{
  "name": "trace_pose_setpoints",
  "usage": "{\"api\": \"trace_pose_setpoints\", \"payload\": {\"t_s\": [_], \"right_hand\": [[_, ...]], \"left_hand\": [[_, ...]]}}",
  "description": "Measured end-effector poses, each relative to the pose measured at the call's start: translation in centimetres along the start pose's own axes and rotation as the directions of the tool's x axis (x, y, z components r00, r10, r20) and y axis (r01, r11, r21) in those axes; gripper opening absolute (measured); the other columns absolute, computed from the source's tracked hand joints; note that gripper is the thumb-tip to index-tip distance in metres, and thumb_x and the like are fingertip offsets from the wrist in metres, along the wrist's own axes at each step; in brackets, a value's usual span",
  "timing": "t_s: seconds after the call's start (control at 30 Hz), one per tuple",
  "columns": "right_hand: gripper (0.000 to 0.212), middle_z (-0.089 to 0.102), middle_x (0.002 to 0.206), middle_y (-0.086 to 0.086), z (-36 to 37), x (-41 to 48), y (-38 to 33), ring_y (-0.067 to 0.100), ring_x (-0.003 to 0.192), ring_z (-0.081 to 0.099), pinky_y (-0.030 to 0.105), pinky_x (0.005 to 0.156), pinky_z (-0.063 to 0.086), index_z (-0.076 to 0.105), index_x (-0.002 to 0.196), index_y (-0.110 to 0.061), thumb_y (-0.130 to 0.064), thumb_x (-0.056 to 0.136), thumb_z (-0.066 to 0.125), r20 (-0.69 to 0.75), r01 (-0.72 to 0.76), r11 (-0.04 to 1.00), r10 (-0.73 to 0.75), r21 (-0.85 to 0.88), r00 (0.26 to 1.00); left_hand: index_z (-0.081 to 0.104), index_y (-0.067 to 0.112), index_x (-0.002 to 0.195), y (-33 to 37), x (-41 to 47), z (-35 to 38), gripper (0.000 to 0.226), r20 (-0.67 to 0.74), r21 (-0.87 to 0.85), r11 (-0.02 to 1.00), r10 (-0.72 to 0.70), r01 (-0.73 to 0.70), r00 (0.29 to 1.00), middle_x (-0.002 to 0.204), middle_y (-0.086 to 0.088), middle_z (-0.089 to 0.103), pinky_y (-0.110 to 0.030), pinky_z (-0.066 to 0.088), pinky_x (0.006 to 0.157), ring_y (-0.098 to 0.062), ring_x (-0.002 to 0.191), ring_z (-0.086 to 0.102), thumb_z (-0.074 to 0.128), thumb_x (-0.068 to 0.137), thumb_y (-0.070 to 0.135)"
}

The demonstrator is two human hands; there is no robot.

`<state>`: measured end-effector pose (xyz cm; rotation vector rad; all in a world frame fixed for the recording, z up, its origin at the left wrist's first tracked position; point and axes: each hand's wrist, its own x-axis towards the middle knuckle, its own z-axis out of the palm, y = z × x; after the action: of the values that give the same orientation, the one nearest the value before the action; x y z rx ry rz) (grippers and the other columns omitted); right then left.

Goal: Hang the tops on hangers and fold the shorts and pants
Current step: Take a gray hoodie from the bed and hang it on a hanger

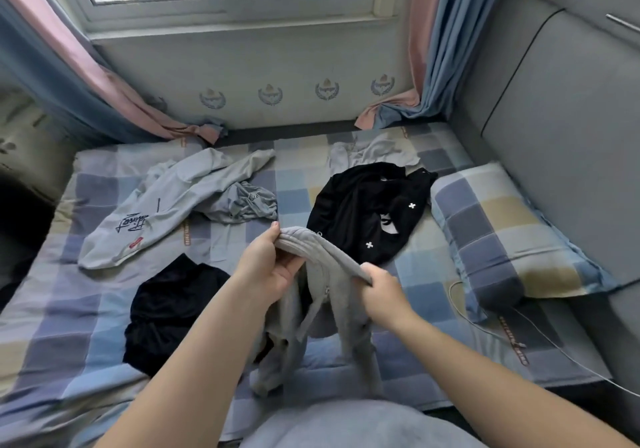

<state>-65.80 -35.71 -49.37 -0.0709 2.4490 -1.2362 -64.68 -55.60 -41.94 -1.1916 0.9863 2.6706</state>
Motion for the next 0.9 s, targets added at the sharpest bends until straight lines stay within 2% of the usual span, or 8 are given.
{"api": "trace_pose_setpoints", "payload": {"t_s": [0.13, 0.27, 0.37, 0.43, 0.6, 0.67, 0.8, 0.9], "right_hand": [[0.035, 0.041, 0.048, -0.015, -2.2, 1.8, -1.4, 0.003, 0.053, 0.035, 0.022, 0.05, 0.028, 0.053, 0.061, -0.014, -0.008, 0.095, 0.057, -0.004, 0.05, 0.997, -0.05, 0.055, 0.999], [0.027, 0.046, 0.059, -0.005, -3.3, 2.4, -3.4, 0.004, 0.057, 0.041, 0.023, 0.054, 0.033, 0.062, 0.079, 0.004, -0.012, 0.099, 0.057, -0.043, 0.047, 0.966, -0.038, 0.254, 0.998], [0.029, 0.05, 0.074, 0.009, -3.7, 2.6, -4.4, 0.019, 0.068, 0.045, 0.034, 0.06, 0.035, 0.06, 0.09, 0.011, -0.015, 0.101, 0.054, -0.066, -0.021, 0.895, 0.056, 0.446, 0.996], [0.022, 0.05, 0.073, 0.009, -3.8, 2.4, -4.6, 0.021, 0.068, 0.045, 0.032, 0.058, 0.036, 0.061, 0.088, 0.002, -0.013, 0.102, 0.052, -0.081, -0.061, 0.858, 0.119, 0.509, 0.99], [0.022, 0.065, 0.077, 0.005, -4.3, 1.9, -5.1, 0.016, 0.069, 0.064, 0.029, 0.058, 0.051, 0.062, 0.085, -0.013, -0.015, 0.104, 0.051, -0.054, -0.121, 0.679, 0.23, 0.724, 0.972], [0.018, 0.069, 0.085, 0.007, -4.8, 1.5, -5.5, 0.018, 0.075, 0.069, 0.032, 0.058, 0.056, 0.064, 0.096, -0.012, -0.018, 0.105, 0.05, -0.034, -0.126, 0.601, 0.246, 0.789, 0.969], [0.021, 0.074, 0.083, 0.01, -5.3, 0.3, -5.5, 0.021, 0.073, 0.075, 0.032, 0.057, 0.058, 0.065, 0.102, -0.006, -0.021, 0.105, 0.05, 0.006, -0.123, 0.531, 0.217, 0.838, 0.976], [0.024, 0.075, 0.081, 0.01, -5.8, -0.6, -5.1, 0.022, 0.074, 0.075, 0.034, 0.058, 0.059, 0.064, 0.1, -0.004, -0.022, 0.106, 0.049, 0.014, -0.11, 0.519, 0.185, 0.848, 0.983]], "left_hand": [[0.062, 0.003, 0.115, 0.0, 0.2, -1.7, 0.027, -0.019, 0.079, 0.997, 0.02, -0.019, 1.0, 0.108, -0.016, 0.072, -0.039, 0.056, 0.072, -0.027, 0.097, 0.07, 0.055, 0.103, 0.026], [0.067, 0.018, 0.111, -1.7, 0.3, -3.1, 0.021, -0.01, 0.454, 0.891, -0.022, 0.024, 1.0, 0.12, -0.005, 0.07, -0.041, 0.051, 0.091, -0.024, 0.107, 0.065, 0.06, 0.099, 0.035], [0.065, 0.021, 0.117, -3.5, 0.1, -4.1, 0.037, -0.103, 0.612, 0.787, -0.019, 0.079, 0.995, 0.117, -0.001, 0.067, -0.044, 0.044, 0.1, -0.019, 0.106, 0.06, 0.065, 0.093, 0.05], [0.059, 0.022, 0.121, -4.4, -0.2, -4.8, 0.051, -0.14, 0.626, 0.772, -0.026, 0.109, 0.99, 0.116, 0.002, 0.061, -0.047, 0.044, 0.1, -0.019, 0.103, 0.058, 0.066, 0.087, 0.06], [0.044, 0.033, 0.143, -6.6, -1.1, -4.9, 0.092, -0.15, 0.68, 0.658, -0.308, 0.325, 0.939, 0.147, -0.002, 0.044, -0.052, 0.046, 0.089, -0.03, 0.12, 0.053, 0.069, 0.067, 0.079], [0.054, 0.028, 0.135, -7.6, -1.0, -4.4, 0.081, -0.155, 0.634, 0.656, -0.411, 0.409, 0.898, 0.138, -0.002, 0.056, -0.053, 0.051, 0.085, -0.036, 0.119, 0.058, 0.071, 0.072, 0.075], [0.066, 0.016, 0.096, -8.6, 0.0, -3.5, 0.035, -0.184, 0.433, 0.753, -0.464, 0.495, 0.867, 0.081, -0.013, 0.076, -0.047, 0.06, 0.069, -0.031, 0.084, 0.072, 0.077, 0.078, 0.045], [0.066, 0.01, 0.107, -9.0, 1.0, -3.7, 0.041, -0.191, 0.407, 0.787, -0.424, 0.465, 0.885, 0.092, -0.009, 0.075, -0.033, 0.057, 0.082, -0.023, 0.085, 0.071, 0.077, 0.081, 0.039]]}}
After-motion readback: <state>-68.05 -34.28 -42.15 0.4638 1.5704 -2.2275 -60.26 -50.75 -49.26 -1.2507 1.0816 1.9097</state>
